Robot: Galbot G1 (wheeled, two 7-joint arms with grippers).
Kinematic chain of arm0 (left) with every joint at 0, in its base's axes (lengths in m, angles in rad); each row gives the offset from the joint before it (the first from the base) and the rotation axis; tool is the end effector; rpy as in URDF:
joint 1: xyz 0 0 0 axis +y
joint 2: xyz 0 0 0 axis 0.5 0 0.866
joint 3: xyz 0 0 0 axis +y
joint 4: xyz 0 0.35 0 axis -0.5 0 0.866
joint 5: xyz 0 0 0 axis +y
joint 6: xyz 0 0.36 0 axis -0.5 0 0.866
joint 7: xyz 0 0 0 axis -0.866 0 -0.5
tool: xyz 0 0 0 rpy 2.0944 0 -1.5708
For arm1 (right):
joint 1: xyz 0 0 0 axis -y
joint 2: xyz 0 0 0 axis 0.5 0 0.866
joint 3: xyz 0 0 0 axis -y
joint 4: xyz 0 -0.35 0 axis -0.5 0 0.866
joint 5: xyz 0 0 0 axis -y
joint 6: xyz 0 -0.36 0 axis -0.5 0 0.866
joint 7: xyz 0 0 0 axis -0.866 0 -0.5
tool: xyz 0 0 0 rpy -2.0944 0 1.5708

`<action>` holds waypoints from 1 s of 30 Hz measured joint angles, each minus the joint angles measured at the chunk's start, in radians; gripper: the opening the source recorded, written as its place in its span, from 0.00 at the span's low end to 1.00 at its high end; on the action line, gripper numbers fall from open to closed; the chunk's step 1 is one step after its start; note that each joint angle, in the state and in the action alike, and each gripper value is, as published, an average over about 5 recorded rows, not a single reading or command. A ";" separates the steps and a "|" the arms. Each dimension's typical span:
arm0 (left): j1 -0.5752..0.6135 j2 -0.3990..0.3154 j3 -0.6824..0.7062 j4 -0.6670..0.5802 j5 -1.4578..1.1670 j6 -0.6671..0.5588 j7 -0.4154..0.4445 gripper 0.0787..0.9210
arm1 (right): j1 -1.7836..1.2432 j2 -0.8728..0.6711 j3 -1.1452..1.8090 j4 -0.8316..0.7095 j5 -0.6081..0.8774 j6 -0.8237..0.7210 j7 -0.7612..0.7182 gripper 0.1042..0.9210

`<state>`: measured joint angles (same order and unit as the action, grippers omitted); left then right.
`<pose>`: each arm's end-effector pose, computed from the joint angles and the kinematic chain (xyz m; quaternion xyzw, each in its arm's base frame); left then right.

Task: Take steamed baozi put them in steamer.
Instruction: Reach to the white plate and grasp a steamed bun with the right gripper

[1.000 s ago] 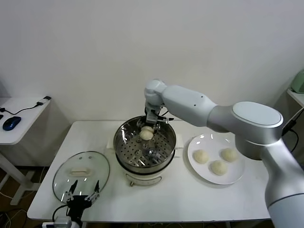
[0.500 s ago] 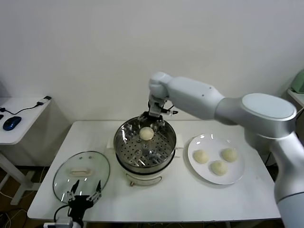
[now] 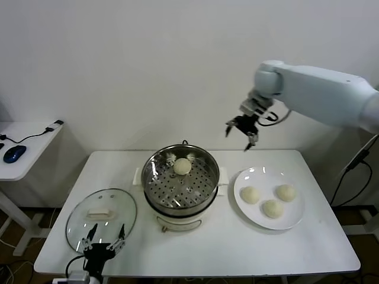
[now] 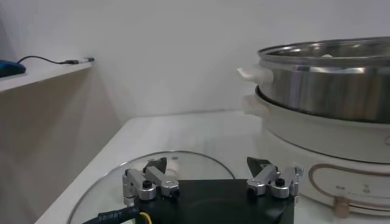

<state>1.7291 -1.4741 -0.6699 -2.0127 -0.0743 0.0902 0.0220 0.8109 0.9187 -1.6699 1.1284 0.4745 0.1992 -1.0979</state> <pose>0.1298 0.0662 -0.3508 0.0314 -0.9859 -0.0393 0.1594 0.5918 -0.0959 -0.0230 0.6046 -0.4385 0.6058 0.2741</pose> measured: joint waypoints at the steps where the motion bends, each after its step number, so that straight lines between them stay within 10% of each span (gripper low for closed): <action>1: 0.000 0.000 -0.001 0.000 0.000 0.000 0.000 0.88 | -0.007 -0.022 -0.009 0.017 0.010 -0.033 0.015 0.88; 30: 0.018 -0.013 -0.006 0.014 0.002 -0.014 -0.004 0.88 | -0.444 -0.008 0.156 -0.068 0.008 -0.458 0.260 0.88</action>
<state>1.7468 -1.4866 -0.6761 -1.9982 -0.0722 0.0760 0.0178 0.3667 0.9112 -1.5140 1.0604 0.4821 -0.2588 -0.8379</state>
